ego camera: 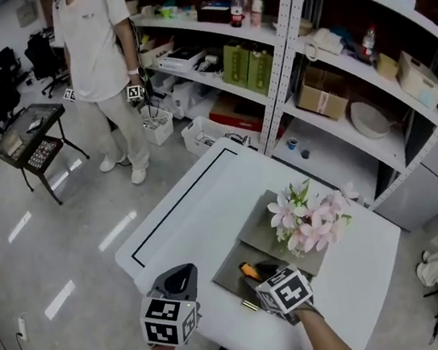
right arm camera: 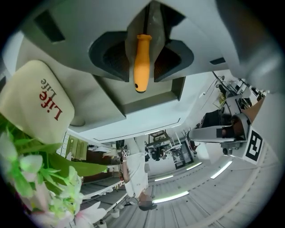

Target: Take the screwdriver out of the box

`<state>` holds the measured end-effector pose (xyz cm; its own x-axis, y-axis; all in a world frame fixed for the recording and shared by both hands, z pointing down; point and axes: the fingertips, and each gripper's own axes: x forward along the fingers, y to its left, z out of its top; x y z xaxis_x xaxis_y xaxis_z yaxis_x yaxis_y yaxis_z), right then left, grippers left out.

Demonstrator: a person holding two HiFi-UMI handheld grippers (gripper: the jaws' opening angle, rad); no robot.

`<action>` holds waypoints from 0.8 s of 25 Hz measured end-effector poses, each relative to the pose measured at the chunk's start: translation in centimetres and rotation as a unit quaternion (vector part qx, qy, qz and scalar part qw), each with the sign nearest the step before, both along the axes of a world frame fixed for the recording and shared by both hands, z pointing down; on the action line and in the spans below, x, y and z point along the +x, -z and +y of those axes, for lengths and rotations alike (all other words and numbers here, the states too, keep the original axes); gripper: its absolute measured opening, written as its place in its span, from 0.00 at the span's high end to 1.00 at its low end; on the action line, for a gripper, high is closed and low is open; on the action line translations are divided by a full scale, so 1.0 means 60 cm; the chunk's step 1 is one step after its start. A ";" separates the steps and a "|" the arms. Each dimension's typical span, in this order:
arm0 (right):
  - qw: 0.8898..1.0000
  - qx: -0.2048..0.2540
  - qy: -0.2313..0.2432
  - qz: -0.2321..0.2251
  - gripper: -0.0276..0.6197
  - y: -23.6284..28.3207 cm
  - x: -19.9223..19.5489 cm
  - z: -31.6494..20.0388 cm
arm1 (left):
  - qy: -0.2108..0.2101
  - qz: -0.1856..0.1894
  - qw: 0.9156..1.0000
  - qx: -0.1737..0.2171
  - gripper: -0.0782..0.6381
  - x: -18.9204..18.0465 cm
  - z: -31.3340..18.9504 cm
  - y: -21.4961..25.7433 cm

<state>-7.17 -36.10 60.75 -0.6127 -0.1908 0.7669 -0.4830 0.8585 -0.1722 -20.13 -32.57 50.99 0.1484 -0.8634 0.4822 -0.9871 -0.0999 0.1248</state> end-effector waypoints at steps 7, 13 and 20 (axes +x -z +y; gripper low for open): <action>0.999 -0.015 0.011 0.045 0.69 -0.026 -0.005 0.003 | -0.005 0.007 1.000 0.000 0.89 -0.014 -0.011 -0.006; 0.997 0.004 0.010 0.080 0.74 -0.030 -0.005 0.003 | -0.026 0.017 1.000 0.003 0.89 -0.027 -0.018 -0.006; 0.994 0.027 0.007 0.101 0.77 -0.035 -0.008 0.005 | -0.065 0.025 0.998 0.006 0.89 -0.026 -0.019 -0.001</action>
